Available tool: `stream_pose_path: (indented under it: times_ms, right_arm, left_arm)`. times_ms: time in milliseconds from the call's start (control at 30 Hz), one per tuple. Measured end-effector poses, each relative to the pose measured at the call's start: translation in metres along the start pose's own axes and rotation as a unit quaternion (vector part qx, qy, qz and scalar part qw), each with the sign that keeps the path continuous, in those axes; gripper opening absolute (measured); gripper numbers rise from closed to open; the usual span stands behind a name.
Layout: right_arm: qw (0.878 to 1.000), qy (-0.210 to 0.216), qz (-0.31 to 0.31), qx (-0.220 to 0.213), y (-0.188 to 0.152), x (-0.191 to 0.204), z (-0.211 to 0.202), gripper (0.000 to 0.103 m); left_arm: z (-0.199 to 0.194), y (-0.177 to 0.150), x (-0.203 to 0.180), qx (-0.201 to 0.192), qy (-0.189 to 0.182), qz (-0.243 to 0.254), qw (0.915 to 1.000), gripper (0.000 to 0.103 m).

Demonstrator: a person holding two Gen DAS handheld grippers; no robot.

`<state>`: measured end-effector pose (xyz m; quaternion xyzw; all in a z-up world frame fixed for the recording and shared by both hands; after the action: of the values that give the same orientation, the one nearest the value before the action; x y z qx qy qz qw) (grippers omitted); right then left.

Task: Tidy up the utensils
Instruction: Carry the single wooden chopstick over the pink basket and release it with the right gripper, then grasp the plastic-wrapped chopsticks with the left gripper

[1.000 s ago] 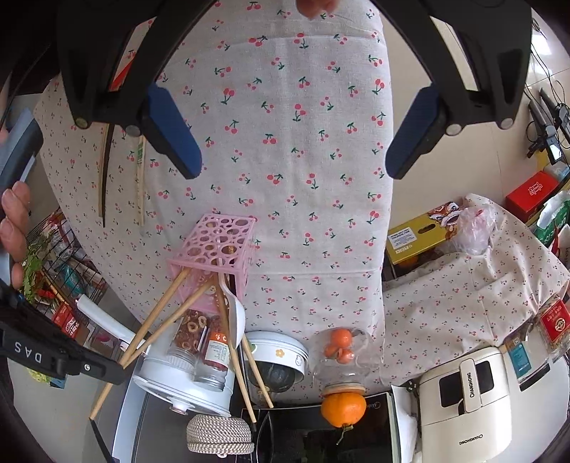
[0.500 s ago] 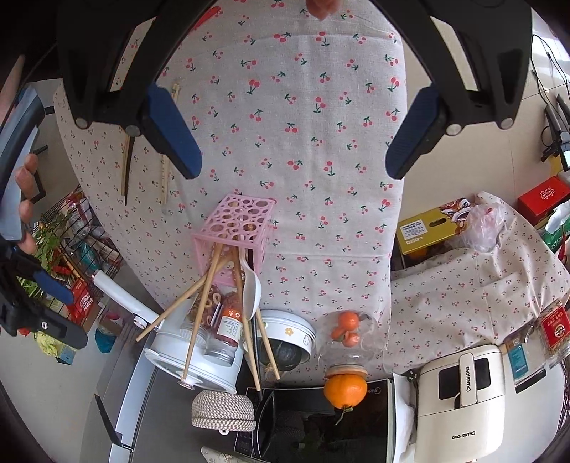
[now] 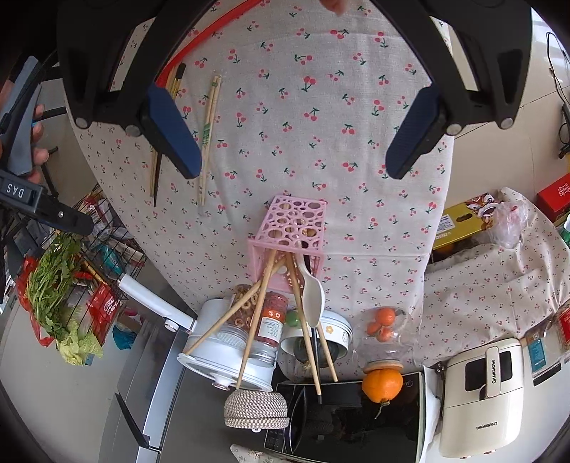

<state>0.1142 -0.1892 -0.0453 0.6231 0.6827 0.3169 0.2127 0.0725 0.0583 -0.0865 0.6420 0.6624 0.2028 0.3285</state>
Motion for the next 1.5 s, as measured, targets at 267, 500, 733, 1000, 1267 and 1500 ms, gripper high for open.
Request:
stream_pose_path:
  times_ms: [267, 500, 733, 1000, 1267, 1500]
  right_arm:
    - [0.999, -0.027, 0.018, 0.025, -0.027, -0.043, -0.008, 0.103]
    - [0.996, -0.029, 0.035, 0.074, -0.047, -0.067, 0.012, 0.103]
    - [0.990, -0.015, 0.054, 0.128, -0.056, -0.081, 0.033, 0.103]
    - [0.988, -0.021, 0.019, 0.149, -0.053, -0.078, 0.049, 0.103]
    - [0.987, -0.027, 0.029, 0.159, -0.051, -0.092, 0.058, 0.103]
    - [0.983, -0.022, 0.041, 0.180, -0.052, -0.095, 0.069, 0.103]
  left_arm:
    - [0.026, -0.017, -0.034, 0.068, -0.036, -0.002, 0.9970, 0.102]
    - [0.056, -0.017, -0.072, 0.112, -0.027, 0.061, 0.9914, 0.102]
    - [0.092, -0.014, -0.100, 0.133, -0.010, 0.110, 0.9849, 0.102]
    - [0.140, -0.010, -0.121, 0.179, -0.041, 0.101, 0.9779, 0.076]
    - [0.159, -0.007, -0.118, 0.202, -0.054, 0.076, 0.9749, 0.028]
    - [0.148, -0.002, -0.109, 0.190, -0.045, 0.081, 0.9773, 0.011]
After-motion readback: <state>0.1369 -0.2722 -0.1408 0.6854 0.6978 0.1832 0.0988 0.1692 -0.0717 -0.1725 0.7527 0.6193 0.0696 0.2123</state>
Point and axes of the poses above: each gripper's, at about its wrist camera, not at the fingertips, and z roughly the way its jaws point, x to its left, y to its top, the point moved 2 cm from there along z, roughly the way its jaws point, and after that the axes turned 2 degrees about -x, right-handed, at the moved point
